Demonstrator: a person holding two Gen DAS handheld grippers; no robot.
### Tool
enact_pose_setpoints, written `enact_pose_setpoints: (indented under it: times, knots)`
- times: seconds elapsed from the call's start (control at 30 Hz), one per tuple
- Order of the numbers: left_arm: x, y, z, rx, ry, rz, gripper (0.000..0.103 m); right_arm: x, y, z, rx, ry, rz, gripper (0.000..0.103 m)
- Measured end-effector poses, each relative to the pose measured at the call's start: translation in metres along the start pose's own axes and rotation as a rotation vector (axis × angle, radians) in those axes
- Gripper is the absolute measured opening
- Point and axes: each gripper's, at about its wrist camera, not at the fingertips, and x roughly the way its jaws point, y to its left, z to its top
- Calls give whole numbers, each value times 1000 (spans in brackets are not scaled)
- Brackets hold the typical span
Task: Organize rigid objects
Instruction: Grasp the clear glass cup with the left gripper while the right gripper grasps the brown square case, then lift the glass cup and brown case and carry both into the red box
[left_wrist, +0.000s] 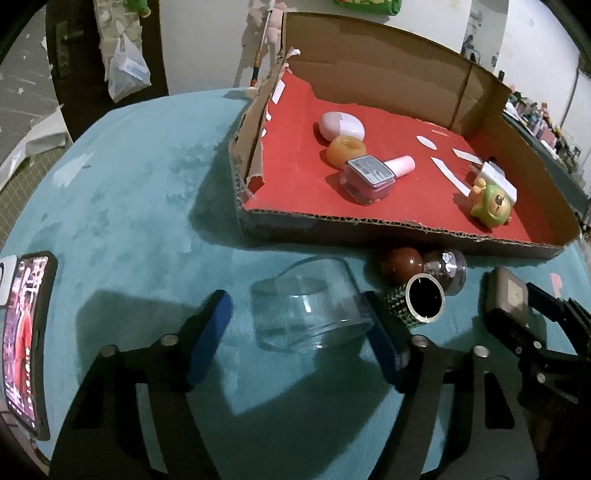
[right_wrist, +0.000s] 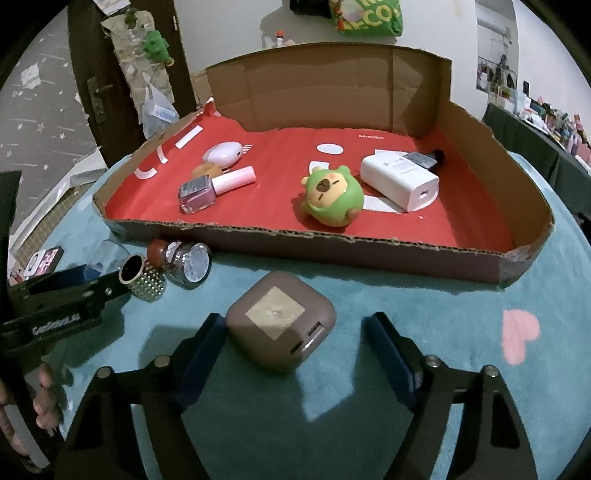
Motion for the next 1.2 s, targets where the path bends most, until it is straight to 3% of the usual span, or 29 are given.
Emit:
enact_pose_setpoints:
  times: [0.17,0.5,1.2]
  knots:
    - [-3,-4,-2,21,-12,-16,40,-1,9,-1,-44,-5,-1,63]
    - [-11,0,-6,18,-16,-55,40,-4,9,-2,-36,0,7,63]
    - [-49,-13,-7,55,-81,-112,40,-40,12,1,17,-46,148,63]
